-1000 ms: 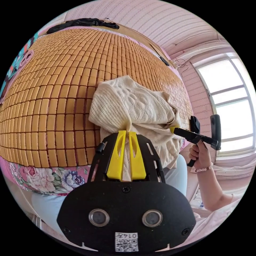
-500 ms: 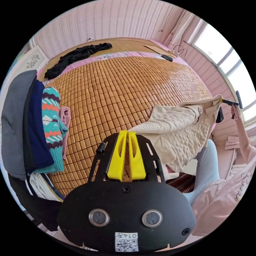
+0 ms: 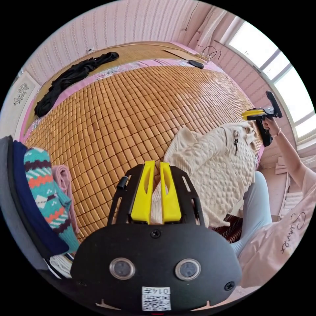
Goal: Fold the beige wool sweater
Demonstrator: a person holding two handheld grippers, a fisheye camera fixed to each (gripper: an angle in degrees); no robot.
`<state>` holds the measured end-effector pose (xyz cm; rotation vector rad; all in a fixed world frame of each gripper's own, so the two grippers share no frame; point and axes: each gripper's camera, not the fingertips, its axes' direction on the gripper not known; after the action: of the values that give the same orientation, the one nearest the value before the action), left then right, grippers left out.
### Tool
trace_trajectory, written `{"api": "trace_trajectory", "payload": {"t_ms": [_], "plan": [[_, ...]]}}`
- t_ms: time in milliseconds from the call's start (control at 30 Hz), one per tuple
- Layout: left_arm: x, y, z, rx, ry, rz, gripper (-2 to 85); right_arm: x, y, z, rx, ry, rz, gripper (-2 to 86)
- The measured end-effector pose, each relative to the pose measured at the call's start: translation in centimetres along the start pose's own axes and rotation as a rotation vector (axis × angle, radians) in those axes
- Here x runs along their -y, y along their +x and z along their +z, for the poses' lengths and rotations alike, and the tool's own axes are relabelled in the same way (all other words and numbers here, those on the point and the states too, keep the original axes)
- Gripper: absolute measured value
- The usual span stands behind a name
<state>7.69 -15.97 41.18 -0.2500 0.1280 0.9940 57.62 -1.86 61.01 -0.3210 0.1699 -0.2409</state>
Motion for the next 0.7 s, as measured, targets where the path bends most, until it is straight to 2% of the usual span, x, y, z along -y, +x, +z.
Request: {"api": "trace_trajectory", "payload": {"t_ms": [67, 100, 167, 200, 300, 400, 467, 567, 633, 700], "plan": [[2.7, 1.8, 3.4, -0.085, -0.023, 0.053, 7.6, 2.5, -2.5, 3.1, 0.045, -0.029, -0.096, 8.8], [4.2, 3.0, 6.0, -0.115, -0.105, 0.094, 8.6, 3.5, -3.6, 5.3, 0.024, -0.086, -0.144, 8.5], [5.3, 4.7, 9.2, -0.072, -0.206, 0.162, 8.7, 3.8, -4.3, 8.0, -0.035, -0.182, -0.189, 6.2], [5.2, 5.4, 10.4, -0.001, -0.217, 0.186, 8.3, 3.5, -4.2, 7.5, 0.005, -0.114, -0.208, 3.1], [4.2, 6.3, 10.3, 0.074, -0.109, 0.246, 6.5, 2.5, -3.7, 7.1, 0.017, -0.087, -0.232, 0.1], [4.0, 6.6, 10.2, 0.037, -0.121, 0.284, 1.5, 1.6, -3.3, 5.7, 0.02, -0.024, -0.246, -0.6], [3.9, 7.0, 9.6, 0.107, -0.082, 0.294, 0.2, 1.3, -3.0, 4.3, -0.003, 0.042, -0.229, -0.7], [4.0, 7.2, 8.1, 0.22, 0.021, 0.307, -0.6, 1.1, -1.7, 2.0, -0.078, 0.165, -0.156, -0.5], [4.7, 6.8, 7.5, 0.235, 0.069, 0.302, -0.8, 1.2, 0.1, 1.1, -0.158, 0.237, -0.057, -0.3], [6.1, 6.2, 8.0, 0.211, 0.082, 0.275, -0.7, 1.6, 1.6, 1.1, -0.155, 0.26, 0.009, -0.3]]}}
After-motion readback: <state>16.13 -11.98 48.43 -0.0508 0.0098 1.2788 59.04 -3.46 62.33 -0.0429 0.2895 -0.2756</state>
